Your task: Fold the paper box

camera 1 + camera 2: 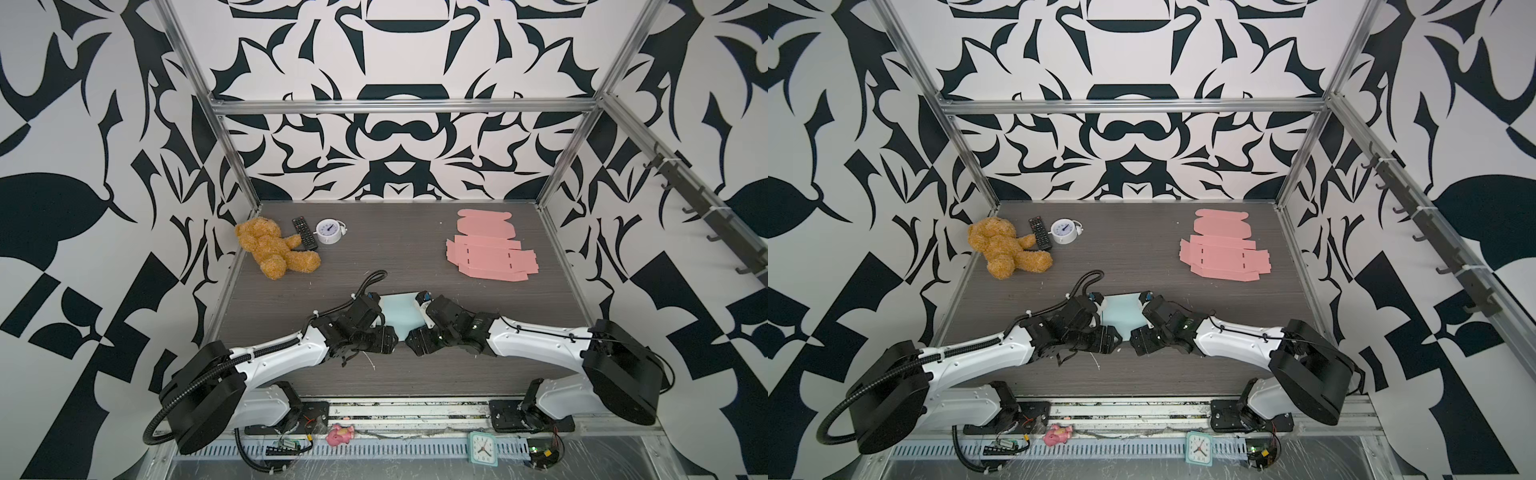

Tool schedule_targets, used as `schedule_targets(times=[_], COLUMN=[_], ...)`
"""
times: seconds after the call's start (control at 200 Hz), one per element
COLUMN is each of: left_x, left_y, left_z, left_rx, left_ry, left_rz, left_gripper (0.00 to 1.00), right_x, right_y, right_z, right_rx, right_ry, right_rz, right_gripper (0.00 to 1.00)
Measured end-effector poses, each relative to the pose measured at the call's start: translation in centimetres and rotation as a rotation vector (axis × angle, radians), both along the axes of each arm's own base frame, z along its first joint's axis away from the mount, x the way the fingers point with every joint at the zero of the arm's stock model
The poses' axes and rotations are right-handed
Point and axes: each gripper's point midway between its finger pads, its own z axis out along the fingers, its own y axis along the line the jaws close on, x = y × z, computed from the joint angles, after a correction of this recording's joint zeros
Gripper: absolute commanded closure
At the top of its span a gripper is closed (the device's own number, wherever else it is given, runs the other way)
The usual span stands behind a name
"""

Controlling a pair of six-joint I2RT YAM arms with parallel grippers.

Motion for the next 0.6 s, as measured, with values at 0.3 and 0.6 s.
schedule_targets(times=[0.3,0.6], left_x=[0.01,0.11], left_y=[-0.06,0.02], left_z=[-0.03,-0.13], left_rx=[0.0,0.005], left_ry=[0.001,-0.001], left_rz=[0.007,0.013], left_gripper=[0.22,0.26], right_x=[-0.12,-0.3], right_y=[0.02,0.0], right_z=[-0.15,-0.86], right_rx=[-0.009,-0.031], right_ry=[-0.003,0.006], right_rz=[0.0,0.005], right_gripper=[0.15,0.16])
